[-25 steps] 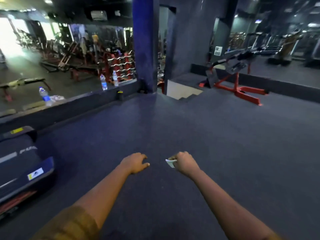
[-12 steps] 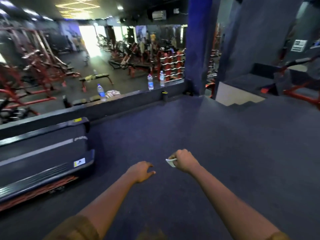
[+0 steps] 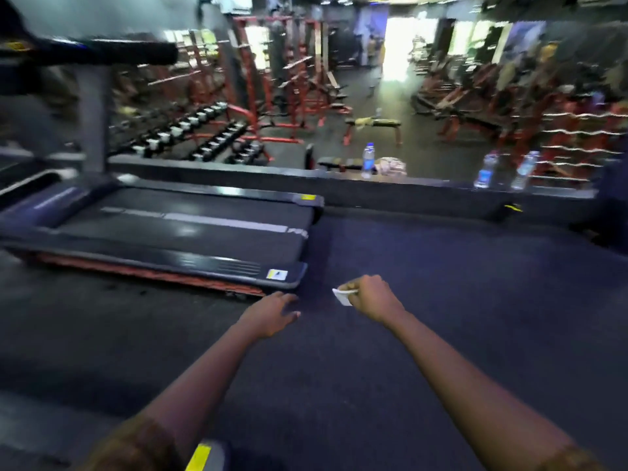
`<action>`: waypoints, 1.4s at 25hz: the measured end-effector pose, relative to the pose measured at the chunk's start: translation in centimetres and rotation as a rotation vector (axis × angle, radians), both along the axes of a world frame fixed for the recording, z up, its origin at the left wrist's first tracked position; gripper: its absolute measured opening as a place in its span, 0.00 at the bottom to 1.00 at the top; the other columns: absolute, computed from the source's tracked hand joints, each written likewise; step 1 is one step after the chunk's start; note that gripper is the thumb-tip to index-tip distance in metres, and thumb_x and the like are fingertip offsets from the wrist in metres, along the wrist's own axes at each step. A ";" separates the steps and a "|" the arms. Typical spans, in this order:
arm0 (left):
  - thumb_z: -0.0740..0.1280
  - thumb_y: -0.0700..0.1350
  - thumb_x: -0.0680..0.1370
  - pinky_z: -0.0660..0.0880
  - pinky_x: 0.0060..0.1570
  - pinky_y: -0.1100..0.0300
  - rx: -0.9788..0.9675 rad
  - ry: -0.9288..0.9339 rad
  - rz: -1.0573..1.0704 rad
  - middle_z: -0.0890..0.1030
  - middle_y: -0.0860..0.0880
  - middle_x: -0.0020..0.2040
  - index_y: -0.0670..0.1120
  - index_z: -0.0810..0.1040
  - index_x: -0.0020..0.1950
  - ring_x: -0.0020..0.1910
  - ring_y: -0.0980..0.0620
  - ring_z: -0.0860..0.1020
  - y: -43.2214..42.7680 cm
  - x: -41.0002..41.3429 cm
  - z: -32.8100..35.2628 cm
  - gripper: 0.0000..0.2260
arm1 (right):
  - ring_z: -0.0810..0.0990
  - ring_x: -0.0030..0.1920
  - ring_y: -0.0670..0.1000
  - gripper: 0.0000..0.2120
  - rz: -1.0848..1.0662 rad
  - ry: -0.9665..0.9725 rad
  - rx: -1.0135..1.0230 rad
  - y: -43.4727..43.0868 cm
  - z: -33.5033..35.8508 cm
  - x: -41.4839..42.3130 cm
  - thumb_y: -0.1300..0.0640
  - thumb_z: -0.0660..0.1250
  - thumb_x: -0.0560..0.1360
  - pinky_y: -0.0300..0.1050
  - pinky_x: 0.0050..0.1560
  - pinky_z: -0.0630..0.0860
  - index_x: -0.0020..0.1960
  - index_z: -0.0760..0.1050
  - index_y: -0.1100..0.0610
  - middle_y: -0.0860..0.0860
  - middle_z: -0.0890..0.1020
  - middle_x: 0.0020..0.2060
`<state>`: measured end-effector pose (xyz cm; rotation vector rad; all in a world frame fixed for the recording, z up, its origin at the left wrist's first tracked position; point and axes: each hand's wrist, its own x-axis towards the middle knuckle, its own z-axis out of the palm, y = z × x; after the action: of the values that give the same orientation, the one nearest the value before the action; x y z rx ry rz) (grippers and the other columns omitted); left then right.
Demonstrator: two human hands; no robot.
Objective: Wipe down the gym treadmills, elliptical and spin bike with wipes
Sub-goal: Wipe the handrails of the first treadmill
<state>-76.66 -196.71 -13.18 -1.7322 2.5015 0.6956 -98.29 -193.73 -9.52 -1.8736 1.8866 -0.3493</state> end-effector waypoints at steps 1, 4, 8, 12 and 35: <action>0.61 0.50 0.80 0.60 0.67 0.60 -0.009 0.003 0.058 0.68 0.43 0.71 0.44 0.65 0.72 0.70 0.47 0.67 -0.8 1.2 0.2 0.22 | 0.79 0.53 0.58 0.20 0.074 0.003 -0.015 -2.3 -0.2 1.0 0.63 0.59 0.72 0.45 0.49 0.74 0.59 0.79 0.50 0.57 0.82 0.54; 0.60 0.50 0.81 0.60 0.65 0.61 -0.009 -0.047 0.271 0.66 0.43 0.73 0.46 0.62 0.74 0.71 0.45 0.65 -4.1 4.6 0.8 0.23 | 0.78 0.56 0.56 0.21 0.290 -0.005 -0.049 -10.0 -0.6 4.7 0.64 0.59 0.71 0.43 0.52 0.72 0.59 0.79 0.50 0.55 0.81 0.56; 0.59 0.52 0.81 0.61 0.67 0.59 0.005 -0.060 0.596 0.67 0.42 0.71 0.43 0.63 0.73 0.70 0.45 0.66 -8.8 8.8 0.4 0.24 | 0.79 0.54 0.57 0.20 0.555 -0.041 -0.047 -20.3 -0.3 9.7 0.65 0.59 0.70 0.42 0.48 0.73 0.57 0.80 0.51 0.58 0.82 0.53; 0.60 0.52 0.80 0.62 0.66 0.58 0.018 -0.056 0.856 0.67 0.44 0.71 0.45 0.65 0.73 0.70 0.45 0.66 -11.6 12.7 1.8 0.22 | 0.80 0.53 0.55 0.19 0.773 -0.078 -0.051 -28.2 1.1 15.6 0.65 0.61 0.71 0.41 0.45 0.72 0.58 0.80 0.51 0.57 0.82 0.54; 0.62 0.50 0.80 0.61 0.65 0.60 -0.073 -0.124 1.576 0.70 0.42 0.70 0.43 0.66 0.72 0.69 0.45 0.68 -25.8 53.6 6.9 0.23 | 0.79 0.56 0.55 0.16 1.521 -0.306 -0.052 -51.3 4.4 74.2 0.66 0.62 0.71 0.42 0.52 0.73 0.55 0.81 0.55 0.56 0.82 0.53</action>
<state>-23.11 -222.55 -6.30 -3.3158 0.6054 0.3646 -24.06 -245.01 -5.16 -2.4695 -0.0336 -0.1153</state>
